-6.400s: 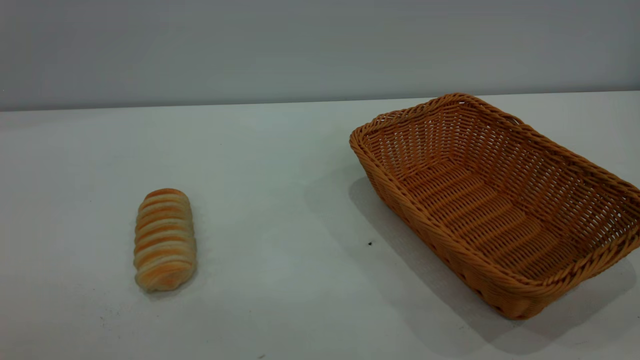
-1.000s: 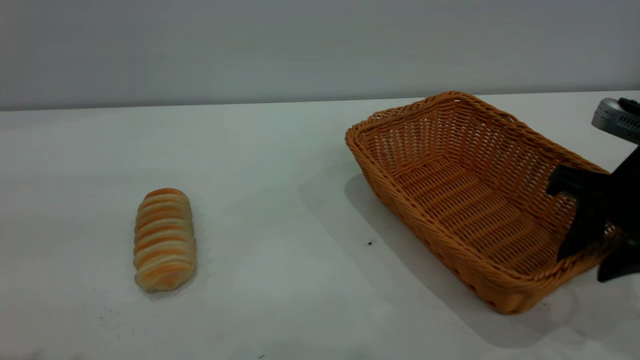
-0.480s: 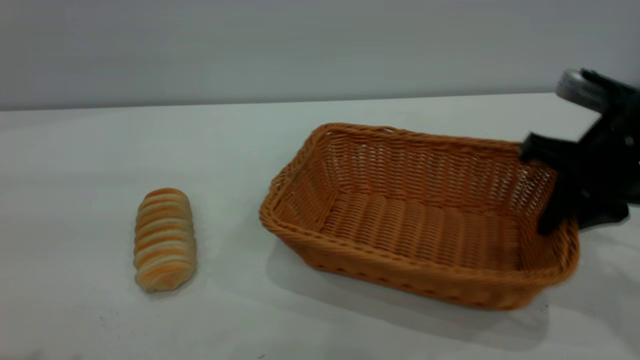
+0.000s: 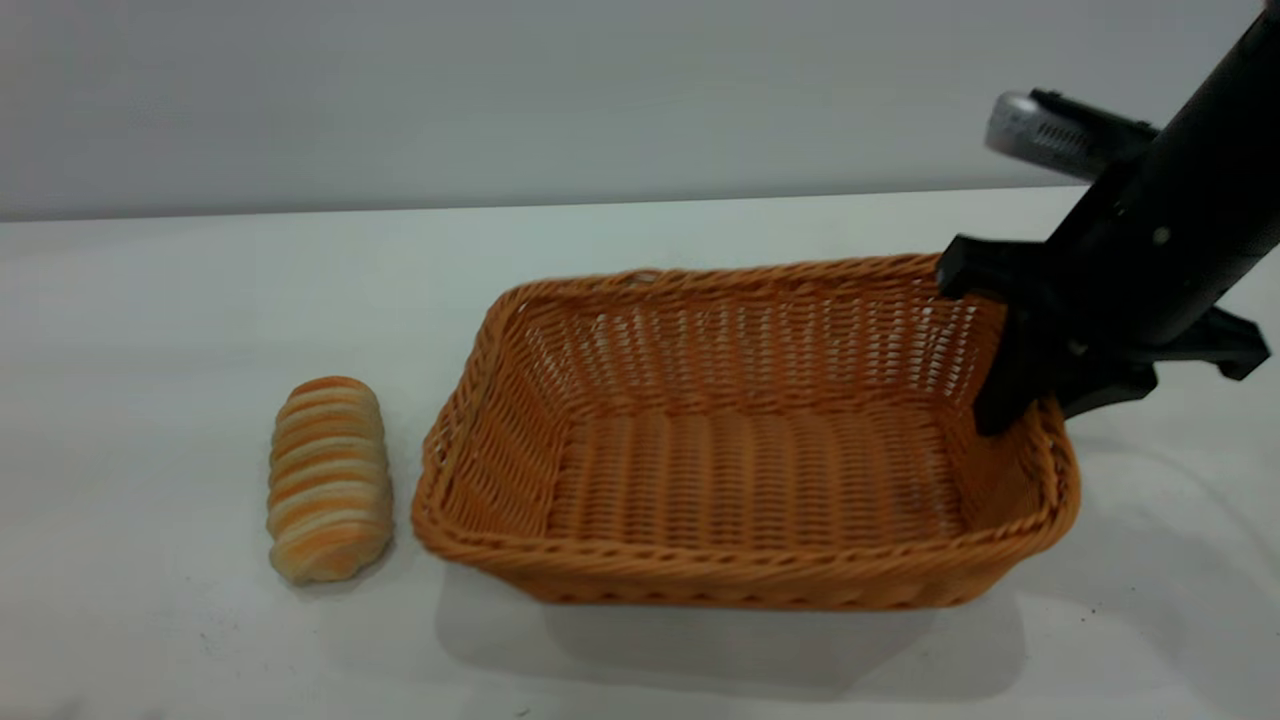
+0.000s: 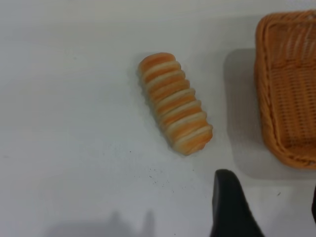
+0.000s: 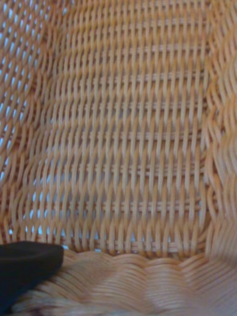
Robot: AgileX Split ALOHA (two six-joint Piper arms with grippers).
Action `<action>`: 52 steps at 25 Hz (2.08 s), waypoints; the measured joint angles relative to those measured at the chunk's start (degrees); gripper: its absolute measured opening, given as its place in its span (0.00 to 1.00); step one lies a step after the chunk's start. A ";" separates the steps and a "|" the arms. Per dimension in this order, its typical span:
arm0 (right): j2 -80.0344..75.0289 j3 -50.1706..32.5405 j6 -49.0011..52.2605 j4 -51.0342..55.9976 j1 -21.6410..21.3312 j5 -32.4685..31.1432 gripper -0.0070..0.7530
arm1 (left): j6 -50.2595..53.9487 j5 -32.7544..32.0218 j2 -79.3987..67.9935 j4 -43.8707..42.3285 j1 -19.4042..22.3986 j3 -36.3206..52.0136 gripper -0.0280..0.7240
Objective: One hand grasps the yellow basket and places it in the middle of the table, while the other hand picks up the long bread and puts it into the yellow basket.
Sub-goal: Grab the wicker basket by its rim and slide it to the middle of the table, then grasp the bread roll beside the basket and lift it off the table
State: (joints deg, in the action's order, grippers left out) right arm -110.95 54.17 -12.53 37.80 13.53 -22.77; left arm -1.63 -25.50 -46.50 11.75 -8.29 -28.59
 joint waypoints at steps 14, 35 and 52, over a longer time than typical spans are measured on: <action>-4.25 2.12 -16.16 6.71 1.89 1.83 0.57 | 0.00 0.22 0.00 0.00 0.00 0.00 0.65; 17.69 2.14 -23.26 -4.21 1.89 -13.05 0.71 | 4.13 11.61 -22.58 0.62 0.00 -0.94 0.65; 42.58 1.98 -22.70 -4.50 1.89 -29.97 0.70 | 4.50 11.62 -54.13 3.28 0.00 -20.02 0.65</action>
State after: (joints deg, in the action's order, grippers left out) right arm -68.37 56.15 -35.23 33.30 15.43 -52.74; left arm 2.86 -13.89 -100.63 15.02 -8.29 -48.61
